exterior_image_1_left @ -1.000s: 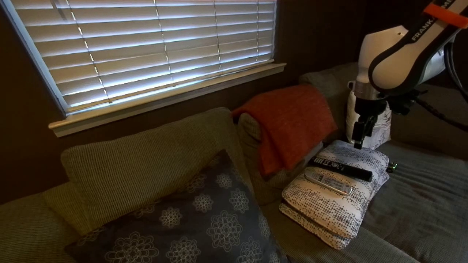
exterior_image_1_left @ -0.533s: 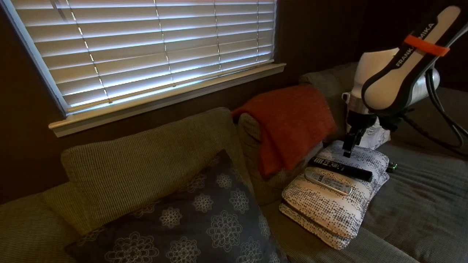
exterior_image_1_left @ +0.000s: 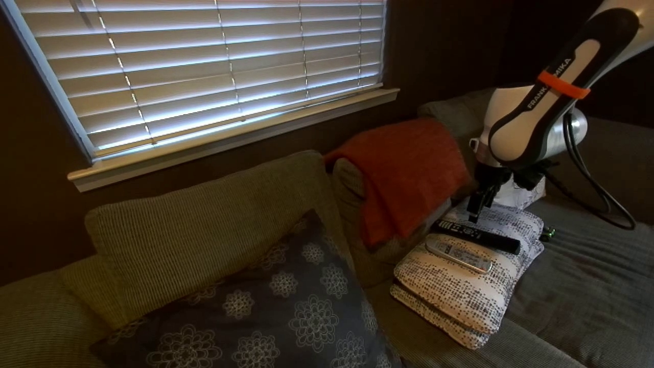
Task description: Place the black remote on the red fleece
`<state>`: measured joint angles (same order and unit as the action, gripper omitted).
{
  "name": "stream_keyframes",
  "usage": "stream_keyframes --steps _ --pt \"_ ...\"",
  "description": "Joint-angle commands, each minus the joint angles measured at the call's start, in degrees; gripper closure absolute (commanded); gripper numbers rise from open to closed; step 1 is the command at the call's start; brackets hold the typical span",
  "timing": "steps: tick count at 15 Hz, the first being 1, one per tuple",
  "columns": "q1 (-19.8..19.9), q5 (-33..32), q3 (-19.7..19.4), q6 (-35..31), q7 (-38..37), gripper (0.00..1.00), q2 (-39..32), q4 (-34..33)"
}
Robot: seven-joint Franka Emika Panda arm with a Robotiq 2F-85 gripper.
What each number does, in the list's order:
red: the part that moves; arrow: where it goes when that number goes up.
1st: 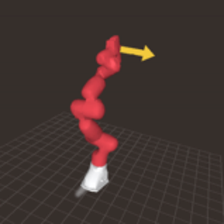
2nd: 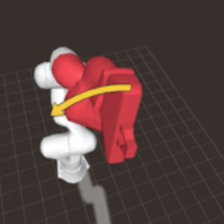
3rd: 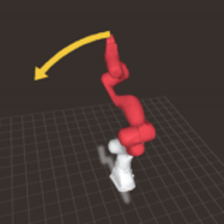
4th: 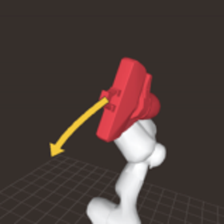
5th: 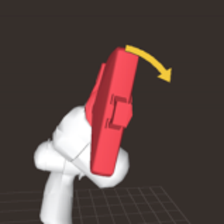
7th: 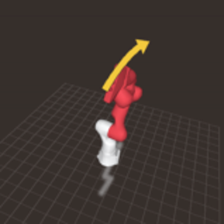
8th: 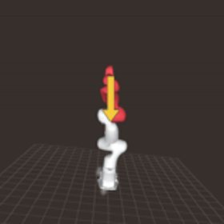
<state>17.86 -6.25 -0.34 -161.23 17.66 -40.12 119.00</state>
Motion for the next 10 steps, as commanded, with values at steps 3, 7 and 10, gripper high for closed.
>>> stream_keyframes --steps 3,7,10 --pt "0.1 1.0 0.2 2.9 0.5 0.00 -6.6 -7.1" --pt "0.4 0.9 0.2 4.0 0.6 0.00 -9.9 -10.1" --pt "0.5 1.0 0.4 4.6 0.7 0.00 -12.1 -12.2"
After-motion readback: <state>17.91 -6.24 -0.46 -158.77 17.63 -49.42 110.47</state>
